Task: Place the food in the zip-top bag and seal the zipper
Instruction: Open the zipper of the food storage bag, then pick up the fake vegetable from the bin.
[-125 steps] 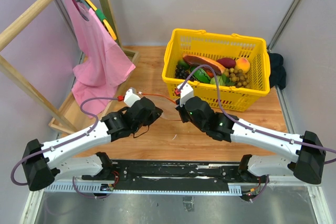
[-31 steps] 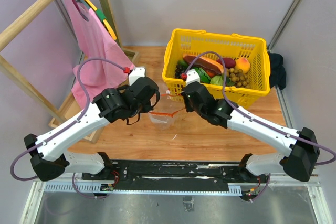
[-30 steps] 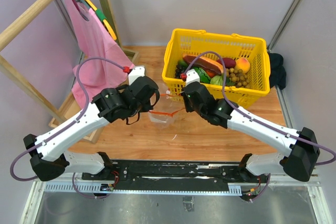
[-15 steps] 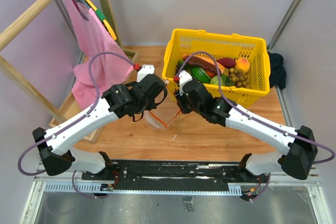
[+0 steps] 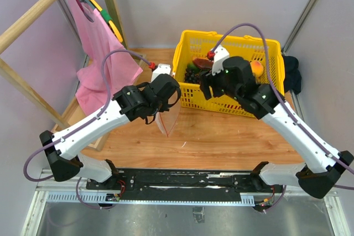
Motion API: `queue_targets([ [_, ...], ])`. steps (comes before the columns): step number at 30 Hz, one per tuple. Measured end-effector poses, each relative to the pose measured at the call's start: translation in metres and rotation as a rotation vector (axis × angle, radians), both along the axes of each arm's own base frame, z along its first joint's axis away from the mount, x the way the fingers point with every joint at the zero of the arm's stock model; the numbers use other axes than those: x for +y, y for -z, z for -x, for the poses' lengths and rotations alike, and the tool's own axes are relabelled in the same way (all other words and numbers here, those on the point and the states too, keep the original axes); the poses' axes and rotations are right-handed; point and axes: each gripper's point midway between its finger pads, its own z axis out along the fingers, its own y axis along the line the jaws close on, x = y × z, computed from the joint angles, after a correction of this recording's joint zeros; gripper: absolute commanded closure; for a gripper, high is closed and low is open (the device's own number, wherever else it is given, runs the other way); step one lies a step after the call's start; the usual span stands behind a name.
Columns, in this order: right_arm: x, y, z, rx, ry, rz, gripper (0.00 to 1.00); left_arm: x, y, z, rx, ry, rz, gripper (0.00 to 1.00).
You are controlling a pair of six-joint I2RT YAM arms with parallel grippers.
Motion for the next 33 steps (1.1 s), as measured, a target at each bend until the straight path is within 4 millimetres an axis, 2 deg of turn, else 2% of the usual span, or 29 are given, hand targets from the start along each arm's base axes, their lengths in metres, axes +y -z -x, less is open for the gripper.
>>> queue_targets([
  [4, -0.032, -0.016, -0.020, -0.015, 0.090, -0.017, 0.23, -0.001, -0.008, -0.001, -0.012, 0.006, 0.008, 1.00],
  [9, -0.069, -0.012, -0.054, 0.007, 0.233, 0.005, 0.15, 0.003, -0.028, -0.001, -0.036, -0.001, 0.021, 1.00],
  [12, -0.093, 0.005, -0.080, 0.046, 0.323, 0.036, 0.10, 0.006, -0.034, -0.001, -0.044, -0.010, 0.016, 0.99],
  [17, -0.128, 0.041, -0.119, 0.139, 0.434, 0.080, 0.00, 0.015, -0.027, 0.003, -0.019, -0.017, -0.025, 1.00],
  [20, -0.145, 0.058, -0.141, 0.176, 0.482, 0.099, 0.02, 0.021, -0.020, 0.006, -0.002, -0.027, -0.056, 1.00],
  [26, -0.175, 0.096, -0.168, 0.234, 0.562, 0.121, 0.02, 0.028, -0.004, 0.010, 0.031, -0.035, -0.101, 1.00],
  [33, -0.192, 0.142, -0.208, 0.270, 0.609, 0.096, 0.02, 0.022, -0.005, 0.006, 0.020, -0.025, -0.082, 1.00],
])
